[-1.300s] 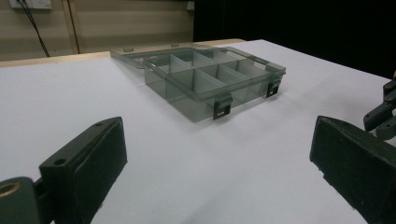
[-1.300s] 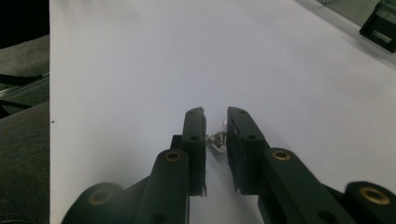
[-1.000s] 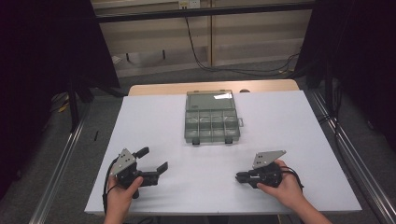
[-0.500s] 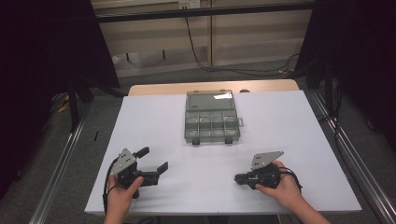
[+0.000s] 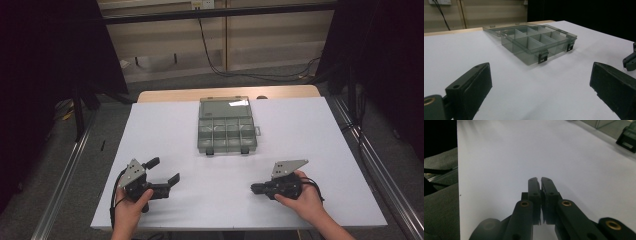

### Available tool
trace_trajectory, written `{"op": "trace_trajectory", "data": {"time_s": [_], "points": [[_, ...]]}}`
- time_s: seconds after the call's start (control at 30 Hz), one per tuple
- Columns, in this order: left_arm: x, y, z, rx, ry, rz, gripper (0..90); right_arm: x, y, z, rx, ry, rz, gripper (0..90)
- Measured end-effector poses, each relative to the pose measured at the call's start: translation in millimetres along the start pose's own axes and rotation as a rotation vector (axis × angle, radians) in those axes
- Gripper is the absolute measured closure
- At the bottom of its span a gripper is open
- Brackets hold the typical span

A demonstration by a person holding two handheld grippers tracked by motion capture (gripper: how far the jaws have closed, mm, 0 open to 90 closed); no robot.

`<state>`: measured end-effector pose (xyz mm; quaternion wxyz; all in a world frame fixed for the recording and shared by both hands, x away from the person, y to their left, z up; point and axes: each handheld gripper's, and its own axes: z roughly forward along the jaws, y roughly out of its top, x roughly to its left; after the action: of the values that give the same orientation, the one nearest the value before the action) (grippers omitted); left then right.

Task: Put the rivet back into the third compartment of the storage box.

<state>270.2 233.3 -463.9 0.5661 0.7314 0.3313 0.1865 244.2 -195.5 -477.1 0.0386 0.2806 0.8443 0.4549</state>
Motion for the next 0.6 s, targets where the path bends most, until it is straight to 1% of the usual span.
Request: {"op": "trace_trajectory", "data": {"time_s": [0.27, 0.3, 0.4, 0.5, 0.6], "points": [[0.2, -0.3, 0.2, 0.000, -0.001, -0.002, 4.0, -3.5, 7.5, -4.7, -0.056, -0.023, 0.002, 87.4], [0.1, -0.2, 0.2, 0.001, -0.001, -0.001, 4.0, -4.0, 8.1, -4.6, -0.062, -0.022, 0.010, 87.4], [0.4, -0.2, 0.3, 0.006, -0.003, 0.004, 4.0, -5.4, 10.2, -4.2, -0.067, -0.035, 0.010, 87.4], [0.1, -0.2, 0.7, 0.002, -0.001, -0.002, 4.0, -7.4, 13.9, -5.3, -0.084, -0.051, 0.008, 87.4], [0.1, -0.5, 1.0, 0.000, -0.003, -0.002, 4.0, -10.0, 17.1, -6.3, -0.101, -0.060, 0.017, 87.4]]}}
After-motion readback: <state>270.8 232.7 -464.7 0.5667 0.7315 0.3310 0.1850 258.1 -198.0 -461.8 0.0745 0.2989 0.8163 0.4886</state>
